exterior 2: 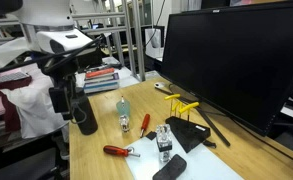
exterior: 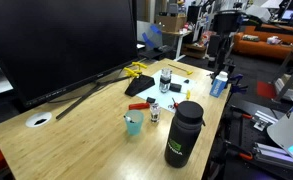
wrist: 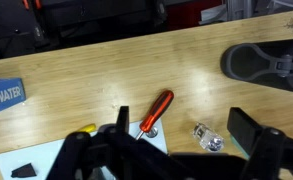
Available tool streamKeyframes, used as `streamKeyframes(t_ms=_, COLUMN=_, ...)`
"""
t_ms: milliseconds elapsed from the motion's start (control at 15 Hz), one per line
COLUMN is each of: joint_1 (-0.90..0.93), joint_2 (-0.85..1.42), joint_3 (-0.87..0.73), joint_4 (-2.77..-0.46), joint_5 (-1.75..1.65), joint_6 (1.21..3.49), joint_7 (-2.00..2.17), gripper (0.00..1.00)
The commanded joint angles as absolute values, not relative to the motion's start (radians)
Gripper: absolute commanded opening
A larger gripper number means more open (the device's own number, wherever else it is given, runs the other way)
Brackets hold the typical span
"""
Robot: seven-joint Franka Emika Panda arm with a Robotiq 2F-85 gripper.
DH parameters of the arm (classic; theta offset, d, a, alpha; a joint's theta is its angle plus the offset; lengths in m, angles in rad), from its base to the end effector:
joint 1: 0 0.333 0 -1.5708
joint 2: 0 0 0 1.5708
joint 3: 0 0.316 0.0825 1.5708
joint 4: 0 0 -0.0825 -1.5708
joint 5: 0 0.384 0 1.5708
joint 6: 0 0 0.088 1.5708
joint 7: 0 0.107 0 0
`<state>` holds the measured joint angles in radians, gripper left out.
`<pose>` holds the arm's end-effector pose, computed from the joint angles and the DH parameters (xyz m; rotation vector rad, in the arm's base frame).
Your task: Take the glass bottle on the board and put it on the desk
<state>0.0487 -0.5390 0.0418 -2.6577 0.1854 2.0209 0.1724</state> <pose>0.3547 0.0423 0.4023 -2.9970 0.2672 0.1722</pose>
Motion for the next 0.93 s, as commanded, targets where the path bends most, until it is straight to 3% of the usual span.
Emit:
streamKeyframes(t_ms=0, joint_1=0.042, joint_2=-0.539, joint_3=0.048, joint_4=-2.656, joint_5=0.188, joint_6=2.019, joint_7=0.169, gripper=1.0)
streamKeyframes(t_ms=600, joint_1=0.042, joint_2=-0.539, joint_3=0.048, joint_4=-2.656, joint_5=0.188, joint_6=2.018, joint_7=0.169, gripper=1.0)
streamKeyframes(t_ms=867, joint_1=-0.013, joint_2=-0.525, joint_3=0.086, joint_4=-2.682, joint_5=0.085, joint_6=2.157, joint_7=0.244, gripper=1.0)
